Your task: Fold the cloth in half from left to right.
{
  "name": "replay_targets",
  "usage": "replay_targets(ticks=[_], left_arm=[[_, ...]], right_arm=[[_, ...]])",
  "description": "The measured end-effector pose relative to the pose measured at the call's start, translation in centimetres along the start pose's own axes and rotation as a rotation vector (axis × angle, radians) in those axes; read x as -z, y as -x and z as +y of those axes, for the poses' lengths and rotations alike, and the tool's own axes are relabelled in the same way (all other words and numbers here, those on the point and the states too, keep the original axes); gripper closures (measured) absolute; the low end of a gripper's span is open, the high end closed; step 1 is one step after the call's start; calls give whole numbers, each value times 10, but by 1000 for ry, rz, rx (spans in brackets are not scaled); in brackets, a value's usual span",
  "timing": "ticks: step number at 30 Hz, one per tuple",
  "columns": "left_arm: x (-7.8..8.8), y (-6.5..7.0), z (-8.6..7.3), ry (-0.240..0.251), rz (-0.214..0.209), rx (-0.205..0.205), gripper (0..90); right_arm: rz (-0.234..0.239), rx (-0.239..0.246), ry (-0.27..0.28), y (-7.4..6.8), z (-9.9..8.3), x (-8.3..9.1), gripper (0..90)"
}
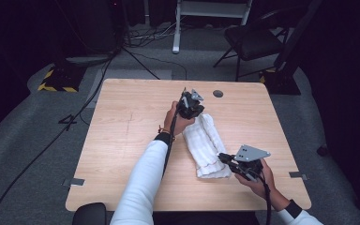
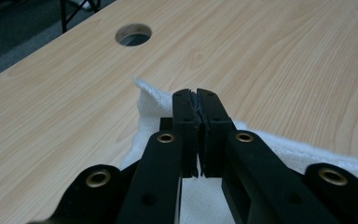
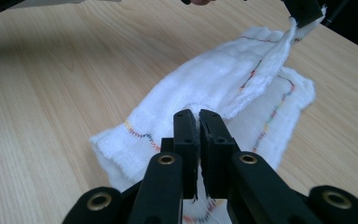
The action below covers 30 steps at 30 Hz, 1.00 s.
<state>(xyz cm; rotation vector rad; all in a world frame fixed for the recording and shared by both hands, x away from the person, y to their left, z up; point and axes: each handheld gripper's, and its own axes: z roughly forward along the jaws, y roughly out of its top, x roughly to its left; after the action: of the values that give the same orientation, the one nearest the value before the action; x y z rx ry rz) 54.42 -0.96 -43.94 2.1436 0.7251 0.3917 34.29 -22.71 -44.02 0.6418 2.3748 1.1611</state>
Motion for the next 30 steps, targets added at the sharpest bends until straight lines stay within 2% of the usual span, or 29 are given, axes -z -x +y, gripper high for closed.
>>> replay_targets(ticks=[2,3,4,5,6,7,8,10,11,12,14,15,16,17,18,19,20,22,23,25,26,27,30], left_arm=[[-4,3,1,-2,0,-2,869],[-14,11,3,-25,43,1,785],[-14,11,3,-25,43,1,694],[-18,15,3,-58,66,3,597],[-20,23,3,-109,45,-1,506],[-20,23,3,-109,45,-1,427],[-13,32,1,-105,29,7,361],[-6,36,-1,-92,13,1,301],[8,43,-5,-77,-23,-17,288],[8,43,-5,-77,-23,-17,273],[21,49,-12,-75,-24,-45,263],[34,54,-21,-79,-54,-64,260],[34,54,-21,-79,-54,-64,256],[44,60,-32,-82,-77,-80,253],[44,60,-32,-82,-77,-80,254],[48,63,-38,-94,-86,-97,254],[53,70,-52,-111,-96,-105,260],[56,79,-64,-136,-126,-121,259],[56,79,-64,-136,-126,-121,259],[57,95,-77,-160,-158,-167,257],[57,95,-77,-160,-158,-167,257],[56,106,-83,-192,-152,-210,258],[54,112,-88,-209,-148,-223,260]], right_arm=[[-5,-13,-6,2,-4,3,861],[-5,-38,-28,7,-11,6,830],[-5,-38,-28,7,-11,6,830],[-15,-75,-49,10,-21,6,685],[-15,-89,-61,12,-26,6,658],[-15,-89,-61,12,-26,6,658],[-18,-104,-93,14,-36,5,595],[-19,-120,-108,18,-41,5,555],[-23,-127,-107,20,-43,6,538],[-31,-127,-105,22,-42,7,522],[-35,-124,-100,26,-41,7,503],[-41,-113,-107,27,-41,6,498],[-53,-107,-113,28,-41,5,494],[-57,-106,-116,30,-42,4,489],[-57,-106,-116,30,-42,4,489],[-57,-108,-122,32,-43,2,481],[-57,-123,-138,36,-47,-1,458],[-51,-134,-151,39,-50,-4,452],[-51,-134,-151,39,-50,-4,452],[-56,-123,-181,40,-53,-10,443],[-54,-122,-183,39,-54,-11,442],[-45,-125,-183,39,-54,-11,442],[-44,-114,-193,37,-55,-13,442]])
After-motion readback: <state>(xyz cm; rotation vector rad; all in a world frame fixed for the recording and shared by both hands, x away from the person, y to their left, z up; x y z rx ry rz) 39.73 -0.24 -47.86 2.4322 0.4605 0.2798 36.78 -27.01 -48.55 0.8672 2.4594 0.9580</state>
